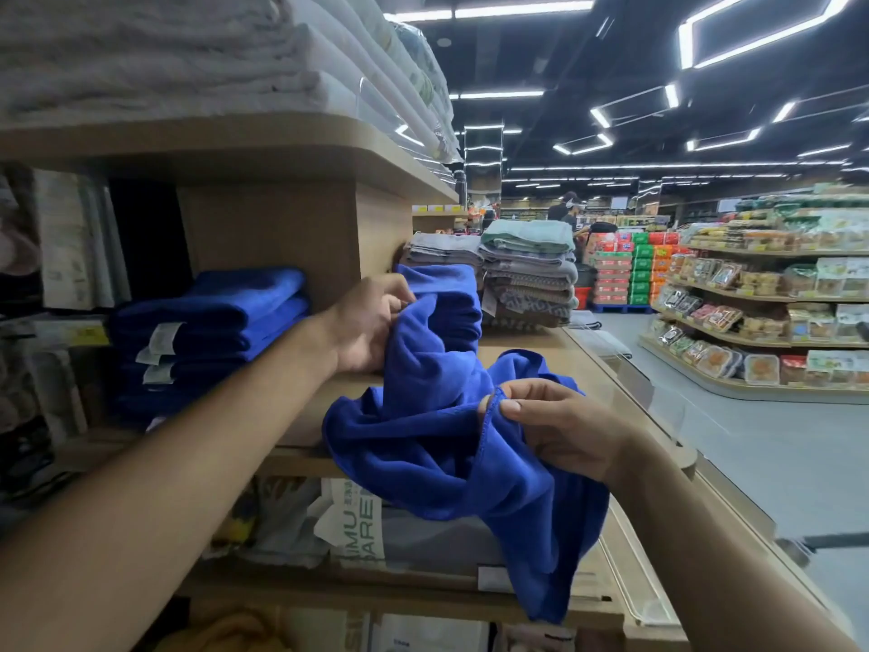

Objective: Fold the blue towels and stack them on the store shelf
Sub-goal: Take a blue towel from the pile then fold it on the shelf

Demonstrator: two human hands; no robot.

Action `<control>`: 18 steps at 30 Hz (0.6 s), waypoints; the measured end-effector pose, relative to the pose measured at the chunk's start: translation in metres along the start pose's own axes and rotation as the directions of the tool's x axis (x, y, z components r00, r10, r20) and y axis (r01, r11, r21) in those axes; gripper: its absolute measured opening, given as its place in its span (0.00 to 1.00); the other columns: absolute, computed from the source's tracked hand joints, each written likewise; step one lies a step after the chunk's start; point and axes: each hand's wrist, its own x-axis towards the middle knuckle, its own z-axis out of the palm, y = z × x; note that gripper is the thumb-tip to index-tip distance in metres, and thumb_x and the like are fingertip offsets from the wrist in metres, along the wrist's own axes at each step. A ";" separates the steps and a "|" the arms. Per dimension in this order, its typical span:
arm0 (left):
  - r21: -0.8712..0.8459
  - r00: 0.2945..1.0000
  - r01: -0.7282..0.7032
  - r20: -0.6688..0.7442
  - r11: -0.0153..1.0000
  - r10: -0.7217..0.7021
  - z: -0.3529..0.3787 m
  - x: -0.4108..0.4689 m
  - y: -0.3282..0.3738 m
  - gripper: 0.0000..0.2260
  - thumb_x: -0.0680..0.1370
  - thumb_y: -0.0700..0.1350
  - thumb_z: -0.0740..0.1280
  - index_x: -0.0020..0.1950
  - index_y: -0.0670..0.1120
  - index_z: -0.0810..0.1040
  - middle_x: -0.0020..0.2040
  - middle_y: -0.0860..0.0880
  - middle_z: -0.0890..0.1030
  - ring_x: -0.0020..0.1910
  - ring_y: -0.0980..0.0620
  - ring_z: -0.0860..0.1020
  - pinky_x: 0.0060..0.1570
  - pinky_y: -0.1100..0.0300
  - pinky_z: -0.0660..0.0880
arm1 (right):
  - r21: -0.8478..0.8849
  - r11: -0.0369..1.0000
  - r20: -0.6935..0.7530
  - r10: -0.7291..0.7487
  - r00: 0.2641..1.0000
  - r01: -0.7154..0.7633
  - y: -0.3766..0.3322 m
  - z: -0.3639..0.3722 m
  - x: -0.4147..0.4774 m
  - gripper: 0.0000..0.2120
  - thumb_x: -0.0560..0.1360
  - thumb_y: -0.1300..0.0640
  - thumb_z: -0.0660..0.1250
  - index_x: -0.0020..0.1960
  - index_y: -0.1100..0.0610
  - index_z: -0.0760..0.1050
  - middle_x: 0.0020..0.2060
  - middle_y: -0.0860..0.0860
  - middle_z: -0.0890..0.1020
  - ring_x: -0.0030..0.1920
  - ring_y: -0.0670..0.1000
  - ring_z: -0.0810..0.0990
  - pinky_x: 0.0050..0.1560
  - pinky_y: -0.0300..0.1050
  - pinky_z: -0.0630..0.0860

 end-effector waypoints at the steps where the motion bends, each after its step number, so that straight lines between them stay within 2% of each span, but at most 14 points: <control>1: 0.043 1.000 -0.001 0.014 0.999 0.001 0.002 0.001 -0.006 0.08 0.74 0.46 0.67 0.38 0.44 0.75 0.31 0.46 0.74 0.28 0.50 0.74 0.30 0.60 0.72 | 0.005 1.000 -0.003 -0.009 1.000 0.010 0.001 0.000 0.000 0.09 0.73 0.58 0.74 0.50 0.62 0.81 0.44 0.57 0.86 0.44 0.53 0.86 0.46 0.44 0.82; 3: 0.116 0.997 -0.064 -0.040 0.991 0.069 0.006 0.005 -0.019 0.10 0.78 0.45 0.69 0.38 0.44 0.77 0.35 0.44 0.78 0.30 0.51 0.78 0.31 0.60 0.75 | 0.026 1.000 -0.019 -0.012 1.000 0.013 0.001 0.000 0.000 0.06 0.76 0.60 0.69 0.50 0.61 0.81 0.44 0.57 0.86 0.44 0.53 0.86 0.47 0.44 0.82; 7: 0.211 0.941 -0.270 -0.149 0.940 0.303 0.014 0.007 -0.041 0.06 0.81 0.43 0.68 0.45 0.44 0.79 0.40 0.45 0.83 0.38 0.50 0.80 0.38 0.57 0.77 | 0.013 0.999 -0.033 -0.047 0.998 0.048 0.003 0.000 0.001 0.08 0.77 0.59 0.69 0.54 0.60 0.82 0.48 0.56 0.85 0.49 0.53 0.85 0.52 0.44 0.81; 10: 0.265 0.886 -0.398 -0.135 0.878 0.443 0.027 0.001 -0.057 0.03 0.82 0.41 0.66 0.52 0.44 0.79 0.46 0.46 0.84 0.45 0.51 0.81 0.43 0.61 0.76 | -0.034 0.993 -0.062 -0.112 0.992 0.110 0.007 0.000 0.005 0.11 0.79 0.59 0.66 0.58 0.59 0.84 0.52 0.56 0.86 0.55 0.52 0.85 0.53 0.43 0.80; 12: 0.280 0.865 -0.451 -0.097 0.847 0.492 0.039 -0.007 -0.067 0.06 0.82 0.40 0.65 0.53 0.46 0.82 0.49 0.47 0.86 0.46 0.55 0.82 0.44 0.64 0.76 | -0.063 0.983 -0.134 -0.179 0.975 0.172 0.011 0.000 0.008 0.12 0.77 0.60 0.68 0.59 0.61 0.83 0.53 0.58 0.86 0.55 0.52 0.84 0.53 0.42 0.80; 14: 0.272 0.867 -0.451 -0.096 0.850 0.490 0.048 -0.014 -0.074 0.06 0.82 0.41 0.67 0.53 0.46 0.84 0.48 0.47 0.87 0.46 0.55 0.82 0.47 0.60 0.76 | -0.109 0.959 -0.236 -0.281 0.930 0.262 0.015 0.000 0.011 0.11 0.75 0.60 0.71 0.55 0.62 0.84 0.49 0.58 0.86 0.50 0.51 0.85 0.50 0.41 0.81; 16: 0.273 0.875 -0.434 -0.098 0.859 0.473 0.055 -0.021 -0.078 0.07 0.81 0.43 0.68 0.52 0.45 0.86 0.48 0.46 0.87 0.48 0.52 0.83 0.52 0.53 0.79 | -0.174 0.921 -0.310 -0.388 0.868 0.349 0.015 -0.001 0.011 0.06 0.72 0.58 0.74 0.49 0.58 0.85 0.44 0.56 0.86 0.44 0.50 0.84 0.46 0.41 0.80; 18: 0.299 0.873 -0.444 -0.064 0.844 0.483 0.060 -0.026 -0.079 0.09 0.81 0.47 0.68 0.51 0.46 0.86 0.48 0.45 0.87 0.49 0.52 0.83 0.56 0.49 0.79 | -0.275 0.882 -0.367 -0.464 0.806 0.383 0.016 -0.002 0.012 0.06 0.71 0.57 0.78 0.45 0.56 0.84 0.42 0.56 0.85 0.43 0.50 0.82 0.46 0.42 0.79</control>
